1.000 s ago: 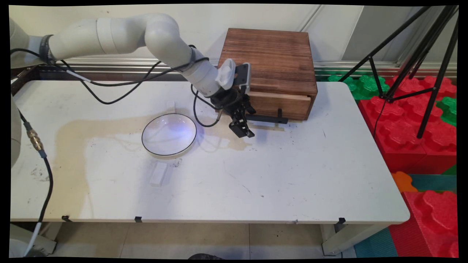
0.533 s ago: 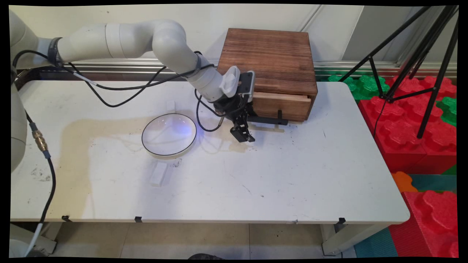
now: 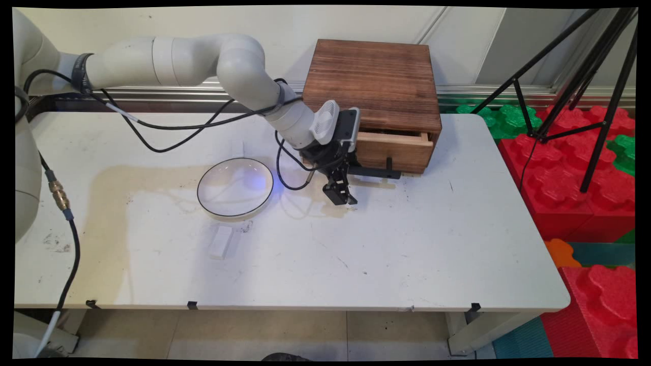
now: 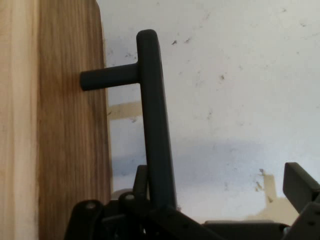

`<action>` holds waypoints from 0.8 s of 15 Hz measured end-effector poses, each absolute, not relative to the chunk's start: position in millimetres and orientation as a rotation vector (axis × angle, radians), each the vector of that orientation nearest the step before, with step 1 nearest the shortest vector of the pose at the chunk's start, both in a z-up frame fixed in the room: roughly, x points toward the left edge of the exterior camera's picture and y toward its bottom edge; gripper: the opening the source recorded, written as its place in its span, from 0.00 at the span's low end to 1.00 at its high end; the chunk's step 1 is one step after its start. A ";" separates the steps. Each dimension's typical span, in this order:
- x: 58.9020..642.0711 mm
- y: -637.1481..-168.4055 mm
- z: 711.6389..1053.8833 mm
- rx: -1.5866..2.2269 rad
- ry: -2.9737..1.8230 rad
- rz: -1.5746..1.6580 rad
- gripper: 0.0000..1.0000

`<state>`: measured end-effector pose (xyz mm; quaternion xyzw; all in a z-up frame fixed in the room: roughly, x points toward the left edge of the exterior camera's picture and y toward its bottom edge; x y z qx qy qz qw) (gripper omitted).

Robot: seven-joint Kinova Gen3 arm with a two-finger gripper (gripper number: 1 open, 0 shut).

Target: Open the drawer

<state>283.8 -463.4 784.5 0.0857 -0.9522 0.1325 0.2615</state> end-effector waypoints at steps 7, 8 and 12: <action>275.1 -447.0 784.1 0.211 -2.580 0.346 1.00; 273.5 -443.7 784.3 0.209 -2.580 0.343 1.00; 267.8 -429.5 785.4 0.206 -2.577 0.326 1.00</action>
